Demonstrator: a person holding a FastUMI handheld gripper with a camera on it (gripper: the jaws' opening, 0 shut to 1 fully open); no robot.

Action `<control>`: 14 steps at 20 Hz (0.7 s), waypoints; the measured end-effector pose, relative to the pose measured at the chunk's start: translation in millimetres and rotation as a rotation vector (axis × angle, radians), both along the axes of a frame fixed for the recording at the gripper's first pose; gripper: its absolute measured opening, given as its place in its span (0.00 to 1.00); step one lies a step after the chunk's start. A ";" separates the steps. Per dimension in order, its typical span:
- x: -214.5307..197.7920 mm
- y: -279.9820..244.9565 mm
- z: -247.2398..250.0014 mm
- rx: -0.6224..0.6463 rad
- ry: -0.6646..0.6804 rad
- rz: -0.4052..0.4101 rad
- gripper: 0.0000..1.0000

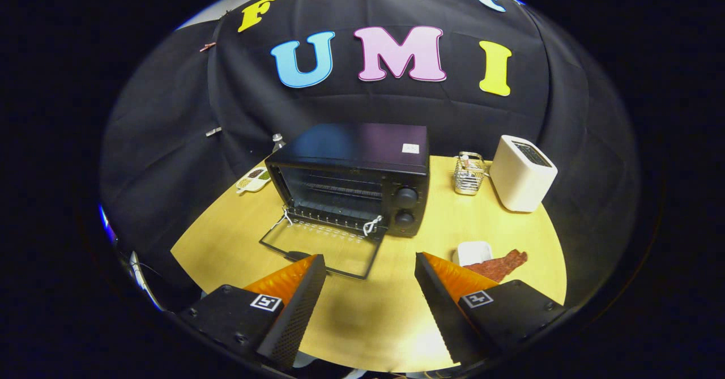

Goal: Open the toaster oven, put the food inside, and close the toaster oven door.

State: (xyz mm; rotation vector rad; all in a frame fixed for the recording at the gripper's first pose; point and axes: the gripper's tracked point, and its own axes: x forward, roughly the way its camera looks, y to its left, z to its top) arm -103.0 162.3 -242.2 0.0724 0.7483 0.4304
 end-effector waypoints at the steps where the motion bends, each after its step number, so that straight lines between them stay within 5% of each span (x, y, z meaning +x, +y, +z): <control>1: 3.6 -15.4 1.8 -0.002 0.007 0.007 0.99; 14: 64.8 -178.0 -32.9 0.101 0.206 -0.027 0.98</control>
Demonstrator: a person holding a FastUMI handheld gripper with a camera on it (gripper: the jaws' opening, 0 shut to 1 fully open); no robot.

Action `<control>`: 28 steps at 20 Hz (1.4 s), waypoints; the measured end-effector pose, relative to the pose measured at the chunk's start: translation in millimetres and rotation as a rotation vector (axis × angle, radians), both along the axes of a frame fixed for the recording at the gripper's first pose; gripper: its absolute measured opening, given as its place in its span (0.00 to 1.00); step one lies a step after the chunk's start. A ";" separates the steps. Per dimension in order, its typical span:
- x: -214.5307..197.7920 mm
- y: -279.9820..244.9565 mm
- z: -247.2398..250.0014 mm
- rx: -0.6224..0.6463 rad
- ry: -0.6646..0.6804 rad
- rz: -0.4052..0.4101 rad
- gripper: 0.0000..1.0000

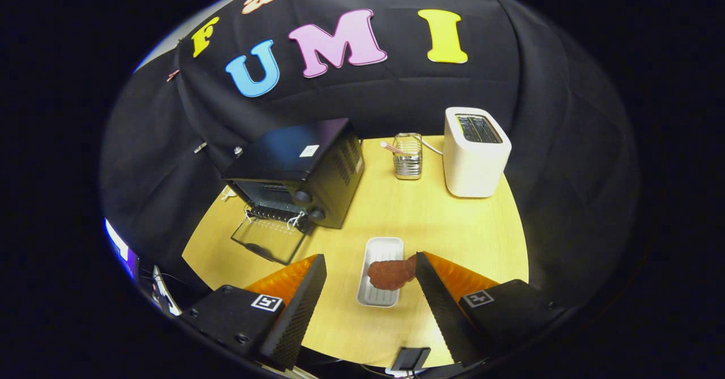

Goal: Open the toaster oven, put the food inside, and close the toaster oven door.

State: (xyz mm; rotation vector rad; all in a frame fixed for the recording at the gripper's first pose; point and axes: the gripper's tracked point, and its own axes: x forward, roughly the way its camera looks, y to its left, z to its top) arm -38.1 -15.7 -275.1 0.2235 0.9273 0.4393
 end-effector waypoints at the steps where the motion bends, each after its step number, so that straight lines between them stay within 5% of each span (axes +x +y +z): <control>1: 2.6 -4.8 -8.2 0.014 0.033 0.012 0.98; 9: 16.8 -25.3 -90.8 0.104 0.282 0.109 0.95; 15: 15.6 -11.3 -135.4 0.157 0.396 0.179 0.76; 23: 11.7 -6.1 -130.8 0.178 0.388 0.175 0.19; 28: 9.0 -17.6 -115.8 0.134 0.315 0.078 0.18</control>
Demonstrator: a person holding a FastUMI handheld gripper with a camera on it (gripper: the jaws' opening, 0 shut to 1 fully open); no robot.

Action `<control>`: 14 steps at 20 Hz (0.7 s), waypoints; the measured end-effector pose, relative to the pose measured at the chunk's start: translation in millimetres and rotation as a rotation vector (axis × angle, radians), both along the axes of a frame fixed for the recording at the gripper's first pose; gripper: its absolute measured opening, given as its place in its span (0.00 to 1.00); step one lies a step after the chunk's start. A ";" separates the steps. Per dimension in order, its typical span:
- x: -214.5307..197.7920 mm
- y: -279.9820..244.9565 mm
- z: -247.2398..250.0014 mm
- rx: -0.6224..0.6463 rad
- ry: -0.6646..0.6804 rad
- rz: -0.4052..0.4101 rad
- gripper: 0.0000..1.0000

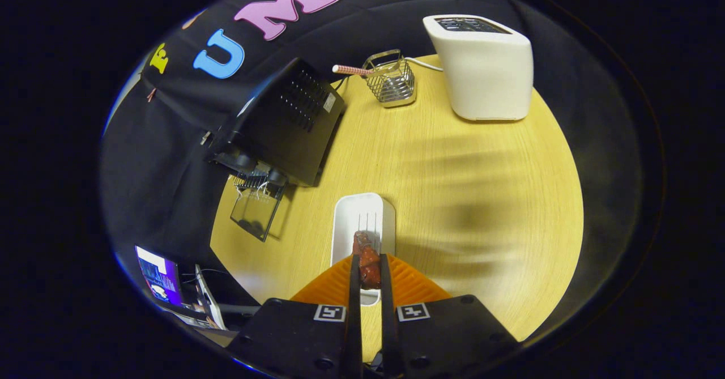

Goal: Open the toaster oven, put the food inside, and close the toaster oven door.

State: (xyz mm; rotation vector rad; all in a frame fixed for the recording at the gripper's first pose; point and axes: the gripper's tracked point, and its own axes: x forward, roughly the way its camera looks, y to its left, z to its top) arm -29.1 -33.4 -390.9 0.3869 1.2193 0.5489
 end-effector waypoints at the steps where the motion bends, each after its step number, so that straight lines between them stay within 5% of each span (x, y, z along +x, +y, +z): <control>1: -0.2 -0.9 6.6 -0.008 -0.022 -0.018 0.18; 7: -6.6 33.7 83.4 0.073 -0.175 -0.149 0.18; 14: -41.6 134.7 158.1 0.199 -0.288 -0.128 0.18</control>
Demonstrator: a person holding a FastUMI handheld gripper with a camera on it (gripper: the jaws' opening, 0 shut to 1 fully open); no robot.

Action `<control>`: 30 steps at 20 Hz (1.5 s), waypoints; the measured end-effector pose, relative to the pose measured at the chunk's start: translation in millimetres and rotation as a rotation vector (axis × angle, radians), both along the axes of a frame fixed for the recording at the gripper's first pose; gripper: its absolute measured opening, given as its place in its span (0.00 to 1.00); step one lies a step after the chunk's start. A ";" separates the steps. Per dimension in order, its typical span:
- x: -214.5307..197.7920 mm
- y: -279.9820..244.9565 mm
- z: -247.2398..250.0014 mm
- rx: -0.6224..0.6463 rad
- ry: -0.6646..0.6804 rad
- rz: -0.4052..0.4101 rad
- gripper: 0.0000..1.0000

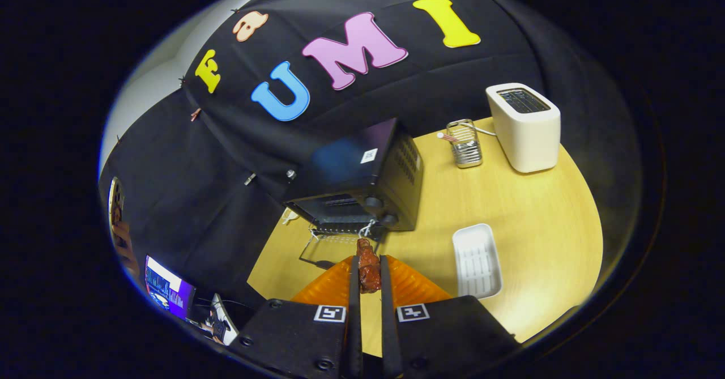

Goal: Open the toaster oven, put the food inside, and close the toaster oven door.

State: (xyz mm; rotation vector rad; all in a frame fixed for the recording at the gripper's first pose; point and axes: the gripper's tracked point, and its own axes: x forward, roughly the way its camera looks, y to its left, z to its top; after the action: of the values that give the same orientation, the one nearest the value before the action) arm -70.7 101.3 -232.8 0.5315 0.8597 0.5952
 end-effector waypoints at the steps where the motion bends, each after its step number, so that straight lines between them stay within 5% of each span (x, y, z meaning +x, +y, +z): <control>1: -5.3 14.1 6.3 0.015 -0.004 0.006 0.18; 11: -17.1 153.7 3.6 0.079 -0.025 0.003 0.18; 19: 42.1 219.0 -52.8 0.096 -0.019 -0.147 0.18; 24: 88.9 230.3 -80.4 0.110 -0.021 -0.279 0.18; 30: 116.2 237.9 -110.8 0.105 -0.023 -0.347 0.18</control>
State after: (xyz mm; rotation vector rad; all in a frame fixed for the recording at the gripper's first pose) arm 45.6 339.3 -343.6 0.7487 0.6962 0.3287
